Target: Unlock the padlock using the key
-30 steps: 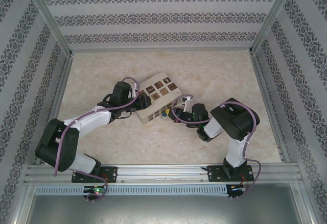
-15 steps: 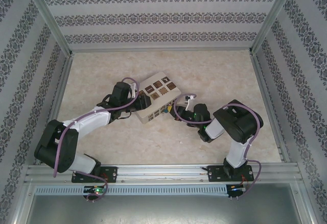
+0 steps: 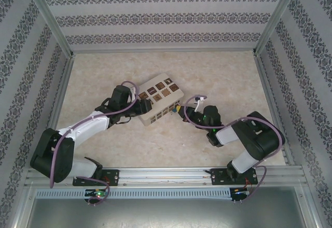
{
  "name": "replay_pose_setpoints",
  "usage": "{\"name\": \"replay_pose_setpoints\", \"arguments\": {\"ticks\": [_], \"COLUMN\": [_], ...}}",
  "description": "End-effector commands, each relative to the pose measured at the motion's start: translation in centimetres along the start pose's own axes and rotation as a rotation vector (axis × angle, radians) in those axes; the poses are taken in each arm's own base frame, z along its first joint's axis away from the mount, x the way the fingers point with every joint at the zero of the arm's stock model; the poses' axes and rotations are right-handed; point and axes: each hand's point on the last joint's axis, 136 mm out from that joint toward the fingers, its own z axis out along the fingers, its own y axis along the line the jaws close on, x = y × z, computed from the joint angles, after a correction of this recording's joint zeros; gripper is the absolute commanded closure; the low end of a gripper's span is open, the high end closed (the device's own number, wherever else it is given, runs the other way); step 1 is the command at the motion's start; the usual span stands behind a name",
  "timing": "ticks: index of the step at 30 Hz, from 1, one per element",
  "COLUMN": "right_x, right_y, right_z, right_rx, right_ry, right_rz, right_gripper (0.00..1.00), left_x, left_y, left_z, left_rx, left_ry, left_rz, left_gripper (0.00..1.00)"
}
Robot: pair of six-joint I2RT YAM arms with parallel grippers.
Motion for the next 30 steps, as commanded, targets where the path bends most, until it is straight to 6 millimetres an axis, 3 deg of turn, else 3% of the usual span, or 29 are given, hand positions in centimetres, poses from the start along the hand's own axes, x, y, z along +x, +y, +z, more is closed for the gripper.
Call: {"name": "replay_pose_setpoints", "arguments": {"ticks": [1,8,11,12,19,30], "right_x": [-0.1,-0.5,0.5,-0.3,-0.4,1.0], "right_y": [-0.2,1.1,1.0,2.1,3.3,4.2], "right_z": [-0.7,-2.1,-3.0,-3.0,-5.5,-8.6], "right_rx": [0.039,0.068,0.108,0.1,0.144,0.209], "right_ry": [0.019,0.059,0.135,0.133,0.179,0.297], "right_rz": [-0.053,-0.117,-0.142,-0.163,-0.221,-0.203], "right_gripper": [1.0,1.0,1.0,1.0,1.0,1.0], "left_x": [1.1,0.3,-0.2,-0.4,-2.0,-2.0], "left_y": [0.0,-0.9,-1.4,-1.5,-3.5,-7.1], "left_z": [-1.0,-3.8,-5.9,-6.8,-11.9,-14.5], "left_rx": [-0.016,-0.049,-0.102,-0.126,-0.19,-0.048], "left_ry": [0.022,-0.024,-0.031,-0.032,-0.081,-0.192], "left_rz": [0.001,0.093,0.175,0.207,0.434,0.726], "left_gripper": [0.52,0.48,0.43,0.41,0.24,0.06]}}
